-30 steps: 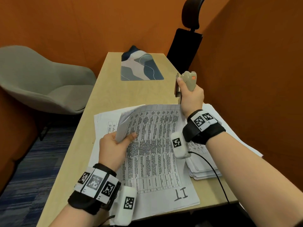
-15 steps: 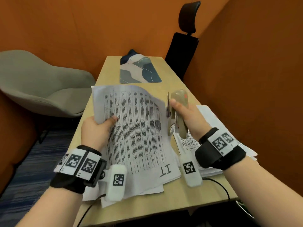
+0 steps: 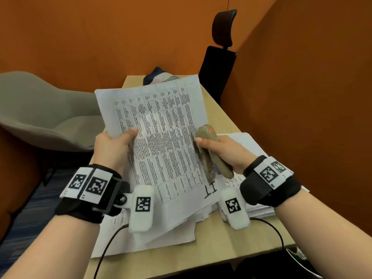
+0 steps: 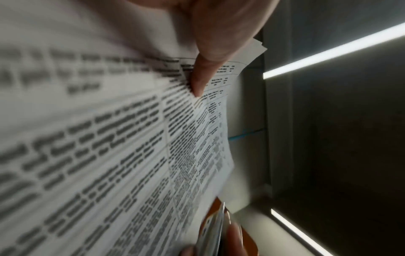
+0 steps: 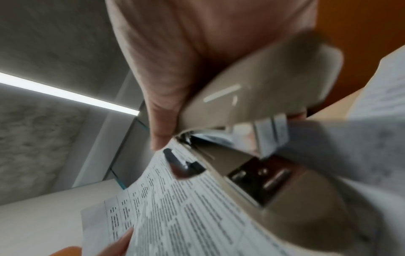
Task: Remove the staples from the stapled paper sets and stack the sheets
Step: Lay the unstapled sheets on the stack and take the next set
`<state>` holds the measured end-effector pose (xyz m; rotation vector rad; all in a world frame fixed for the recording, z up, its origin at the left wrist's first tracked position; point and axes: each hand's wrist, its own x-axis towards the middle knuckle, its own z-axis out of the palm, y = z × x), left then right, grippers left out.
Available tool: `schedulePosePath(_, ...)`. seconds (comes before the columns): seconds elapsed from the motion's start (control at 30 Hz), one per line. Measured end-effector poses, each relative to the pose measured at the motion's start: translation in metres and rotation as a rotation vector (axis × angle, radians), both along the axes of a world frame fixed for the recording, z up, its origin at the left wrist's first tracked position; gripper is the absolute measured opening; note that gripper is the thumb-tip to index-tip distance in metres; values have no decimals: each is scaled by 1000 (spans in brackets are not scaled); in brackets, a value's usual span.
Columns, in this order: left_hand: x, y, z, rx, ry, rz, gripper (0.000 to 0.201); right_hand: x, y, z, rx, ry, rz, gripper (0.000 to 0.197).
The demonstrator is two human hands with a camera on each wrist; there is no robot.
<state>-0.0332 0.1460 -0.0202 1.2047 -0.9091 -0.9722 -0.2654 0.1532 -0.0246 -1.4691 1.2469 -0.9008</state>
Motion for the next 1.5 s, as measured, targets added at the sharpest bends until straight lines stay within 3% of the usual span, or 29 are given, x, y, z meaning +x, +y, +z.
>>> schedulePosePath(0.07,-15,-5,-1,-9,-20,-70,10,-15,-7,7,37,-20,-128,28)
schedulePosePath(0.17,-47,-14,-15,46,-54,-230,28,-52,-23,15,128,-23,-348,42)
schedulePosePath(0.3,-103,-24,-54,234,-165,-439,44,-108,-39,0,266,230,-558,75)
schedulePosePath(0.37,-129,-26,-70,280,-268,-521,55,-126,-42,-12,375,403,-564,82)
schedulePosePath(0.5,-165,-27,-88,347,-791,-550,60,-134,-46,-32,497,755,-489,76)
schedulePosePath(0.6,-180,-29,-92,431,-769,-673,71,-126,-45,-38,543,904,-415,70)
schedulePosePath(0.67,-181,-30,-92,446,-686,-699,75,-124,-51,-39,539,997,-294,54)
schedulePosePath(0.73,-174,-31,-88,433,-585,-642,68,-122,-63,-41,440,1134,-250,39)
schedulePosePath(0.8,-160,-37,-80,400,-519,-584,59,-118,-74,-43,382,1310,-268,48)
schedulePosePath(0.93,-117,-61,-65,435,-636,-446,59,-79,-77,-33,358,1328,-92,53)
schedulePosePath(1.1,-42,-90,-58,518,-862,-294,55,-44,-84,-41,282,1576,111,39)
schedulePosePath(1.17,-13,-96,-58,576,-928,-245,41,-15,-89,-34,179,1504,81,50)
schedulePosePath(1.23,12,-96,-59,677,-1037,-229,7,21,-95,-27,128,1330,157,56)
schedulePosePath(1.33,34,-95,-74,762,-1275,-315,17,72,-104,-28,183,1189,352,49)
schedulePosePath(1.4,40,-98,-82,766,-1223,-255,32,89,-112,-47,214,1244,415,38)
schedulePosePath(1.5,45,-99,-84,773,-1120,-234,45,94,-121,-64,211,1263,366,44)
